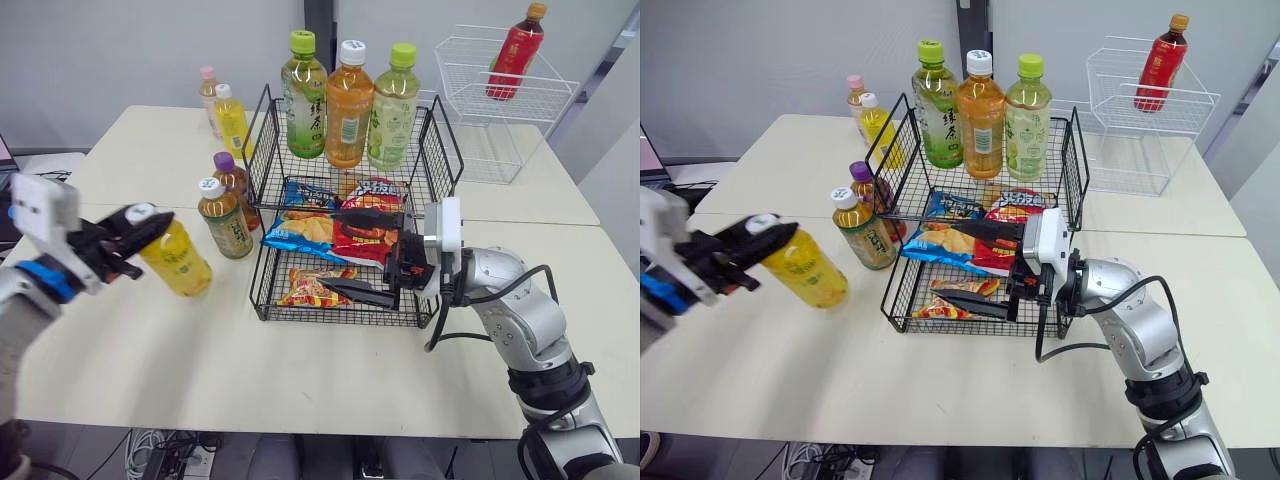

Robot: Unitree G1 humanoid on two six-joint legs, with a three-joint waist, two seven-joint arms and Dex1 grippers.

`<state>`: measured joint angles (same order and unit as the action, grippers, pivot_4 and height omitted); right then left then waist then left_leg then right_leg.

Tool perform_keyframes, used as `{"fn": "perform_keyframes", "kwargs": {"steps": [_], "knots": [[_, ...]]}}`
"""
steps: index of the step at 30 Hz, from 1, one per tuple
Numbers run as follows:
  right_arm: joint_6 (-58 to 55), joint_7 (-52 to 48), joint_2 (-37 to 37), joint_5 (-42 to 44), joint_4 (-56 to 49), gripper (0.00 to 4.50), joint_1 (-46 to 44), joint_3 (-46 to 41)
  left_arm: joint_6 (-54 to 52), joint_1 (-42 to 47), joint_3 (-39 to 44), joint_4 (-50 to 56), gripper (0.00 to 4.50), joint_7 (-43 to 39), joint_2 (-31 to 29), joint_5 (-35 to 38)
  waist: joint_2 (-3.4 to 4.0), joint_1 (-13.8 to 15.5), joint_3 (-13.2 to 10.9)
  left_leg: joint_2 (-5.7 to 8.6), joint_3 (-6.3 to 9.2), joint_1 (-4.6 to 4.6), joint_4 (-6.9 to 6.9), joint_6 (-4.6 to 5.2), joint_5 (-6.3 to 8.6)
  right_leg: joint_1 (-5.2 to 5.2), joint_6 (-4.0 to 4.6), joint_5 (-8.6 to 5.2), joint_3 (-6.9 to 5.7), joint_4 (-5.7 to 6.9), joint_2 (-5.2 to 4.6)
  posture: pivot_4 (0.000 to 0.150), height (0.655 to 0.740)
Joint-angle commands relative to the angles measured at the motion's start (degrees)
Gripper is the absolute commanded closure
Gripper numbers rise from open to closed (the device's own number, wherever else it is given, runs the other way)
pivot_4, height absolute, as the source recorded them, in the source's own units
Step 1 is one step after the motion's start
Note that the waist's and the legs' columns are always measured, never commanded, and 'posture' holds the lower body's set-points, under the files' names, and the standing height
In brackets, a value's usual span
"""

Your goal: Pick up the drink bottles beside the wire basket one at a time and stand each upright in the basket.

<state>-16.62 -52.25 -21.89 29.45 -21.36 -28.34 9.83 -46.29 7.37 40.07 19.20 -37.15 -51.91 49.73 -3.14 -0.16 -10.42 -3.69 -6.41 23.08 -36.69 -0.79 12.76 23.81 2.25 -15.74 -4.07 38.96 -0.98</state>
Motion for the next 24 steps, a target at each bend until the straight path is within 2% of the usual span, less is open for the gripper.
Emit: {"fn": "perform_keyframes", "kwargs": {"steps": [1,7,11,14,17,19,21,24], "knots": [[2.7,1.2,0.8,-0.5,-1.5,0.0,-0.1,-1.7,-5.8,2.8,7.4,-1.1,3.15,-3.2,-6.2,8.5,0.0,0.0,0.0,0.0,0.01,0.0,0.0,0.0,0.0,0.0,0.0,0.0,-0.01,0.0,0.0,0.15,0.74],[5.0,3.2,2.3,-1.8,-1.1,0.0,0.2,-1.8,-12.3,12.2,7.3,-7.6,3.15,-5.7,-17.0,15.4,-0.06,0.0,-0.1,0.01,0.04,0.0,0.0,-0.01,-0.01,0.0,0.01,-0.01,-0.04,-0.01,0.0,0.15,0.74],[6.7,6.6,3.2,-4.0,-1.8,0.0,0.5,-2.6,-13.3,23.8,0.3,-13.3,3.15,-9.6,-24.7,19.0,-0.13,0.1,-0.1,0.03,0.02,0.04,0.03,-0.02,-0.01,0.06,0.01,-0.01,-0.05,-0.02,-0.03,0.15,0.74],[7.0,9.2,3.5,-5.1,-2.8,0.0,0.7,-3.2,-12.4,35.2,-8.0,-17.2,3.15,-11.4,-26.7,19.7,-0.12,0.1,-0.1,0.05,-0.04,0.14,0.03,-0.03,-0.01,0.18,0.01,-0.01,0.01,0.01,-0.03,0.15,0.74],[7.5,11.9,3.7,-6.4,-3.6,0.0,0.7,-4.2,-12.3,50.6,-18.3,-20.7,3.15,-12.9,-23.5,17.8,-0.13,0.3,-0.2,0.05,0.03,0.29,-0.03,-0.04,-0.03,0.27,0.01,-0.01,-0.05,0.06,0.0,0.15,0.74],[7.8,14.7,3.6,-8.5,-3.9,0.0,0.7,-5.2,-11.3,59.7,-24.8,-23.2,3.15,-14.2,-18.4,14.1,-0.15,0.4,-0.2,0.06,0.08,0.38,-0.12,-0.04,-0.03,0.29,0.0,-0.01,-0.1,0.07,0.02,0.15,0.74],[7.6,16.6,3.5,-9.5,-4.4,0.0,1.1,-6.2,-9.7,65.7,-29.4,-25.8,3.15,-15.9,-12.8,10.4,-0.14,0.6,-0.2,0.09,0.08,0.4,-0.21,-0.04,-0.03,0.27,-0.02,0.01,-0.09,0.08,0.02,0.15,0.74],[7.3,18.6,3.0,-10.7,-6.1,0.0,2.2,-7.0,-6.0,70.3,-33.6,-29.3,3.15,-19.1,-6.3,4.9,-0.14,0.3,-0.2,0.1,0.05,0.4,-0.25,-0.24,-0.16,0.28,-0.05,0.02,-0.05,0.09,0.01,0.15,0.74]]}}
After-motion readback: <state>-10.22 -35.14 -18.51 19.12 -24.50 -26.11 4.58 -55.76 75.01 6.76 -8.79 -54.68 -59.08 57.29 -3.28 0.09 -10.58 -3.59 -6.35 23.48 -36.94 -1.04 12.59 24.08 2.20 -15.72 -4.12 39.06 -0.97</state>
